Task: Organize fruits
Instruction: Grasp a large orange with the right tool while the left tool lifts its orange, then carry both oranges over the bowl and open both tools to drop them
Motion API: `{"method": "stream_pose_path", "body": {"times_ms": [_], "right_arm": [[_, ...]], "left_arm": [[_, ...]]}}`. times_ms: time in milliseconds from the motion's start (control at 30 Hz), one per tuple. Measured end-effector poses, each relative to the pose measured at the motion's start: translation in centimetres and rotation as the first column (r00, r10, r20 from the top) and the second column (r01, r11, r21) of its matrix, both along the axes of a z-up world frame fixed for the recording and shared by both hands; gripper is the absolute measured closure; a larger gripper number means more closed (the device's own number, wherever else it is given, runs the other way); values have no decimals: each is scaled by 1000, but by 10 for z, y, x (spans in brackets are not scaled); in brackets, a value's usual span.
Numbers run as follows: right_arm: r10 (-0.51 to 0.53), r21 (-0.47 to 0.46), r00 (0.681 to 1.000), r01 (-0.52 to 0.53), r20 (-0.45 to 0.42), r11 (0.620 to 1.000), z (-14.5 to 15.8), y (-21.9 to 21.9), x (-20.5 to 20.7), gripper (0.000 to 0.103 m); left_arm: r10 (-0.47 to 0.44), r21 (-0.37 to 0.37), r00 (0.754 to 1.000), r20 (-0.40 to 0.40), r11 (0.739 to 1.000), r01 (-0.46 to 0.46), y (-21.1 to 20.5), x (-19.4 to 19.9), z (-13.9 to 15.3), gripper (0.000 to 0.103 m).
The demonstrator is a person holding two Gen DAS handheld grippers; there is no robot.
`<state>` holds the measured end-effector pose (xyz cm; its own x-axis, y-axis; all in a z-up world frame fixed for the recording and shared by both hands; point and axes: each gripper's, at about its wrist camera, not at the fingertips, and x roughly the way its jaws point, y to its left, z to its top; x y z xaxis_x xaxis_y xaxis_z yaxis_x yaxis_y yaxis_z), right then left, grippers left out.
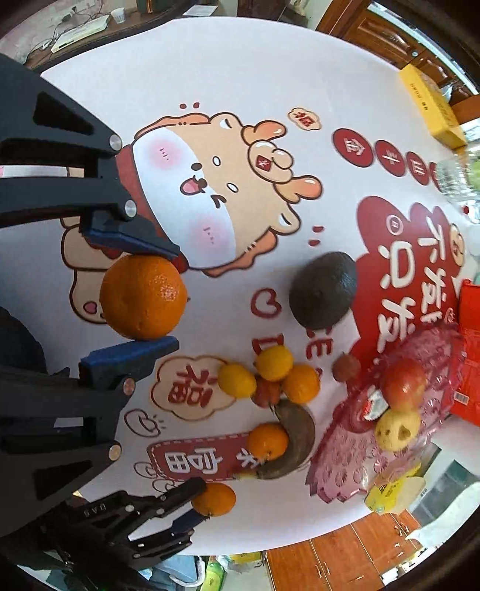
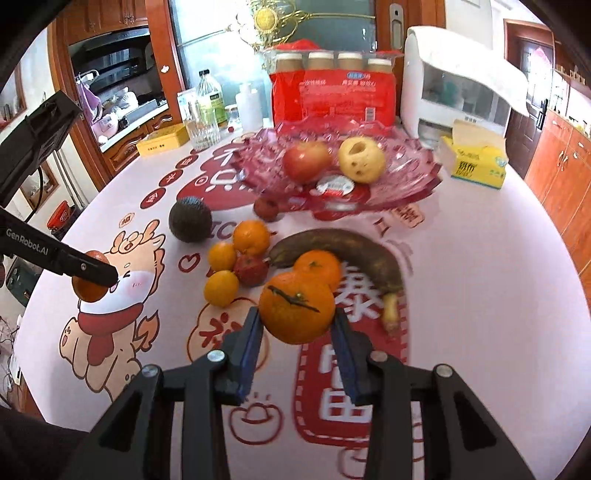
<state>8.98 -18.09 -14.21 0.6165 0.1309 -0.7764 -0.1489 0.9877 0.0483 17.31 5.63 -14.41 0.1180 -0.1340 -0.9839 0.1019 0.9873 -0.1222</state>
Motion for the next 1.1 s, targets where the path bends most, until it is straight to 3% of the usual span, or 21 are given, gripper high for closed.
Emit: {"method": "stream_pose_path", "body": {"times_ms": [433, 633, 1100], "right_arm": [[68, 12, 997, -68, 44, 998, 40, -42, 26, 65], [110, -5, 991, -110, 81, 994, 51, -46, 47, 65], [138, 29, 986, -141, 93, 990, 54, -60, 101, 65]], "left_arm": [[45, -10, 989, 140, 999, -44, -52, 41, 54, 61], [25, 1, 982, 188, 1000, -26, -78, 65, 68, 61], [31, -38, 980, 194, 999, -24, -124, 104, 55, 61]]}}
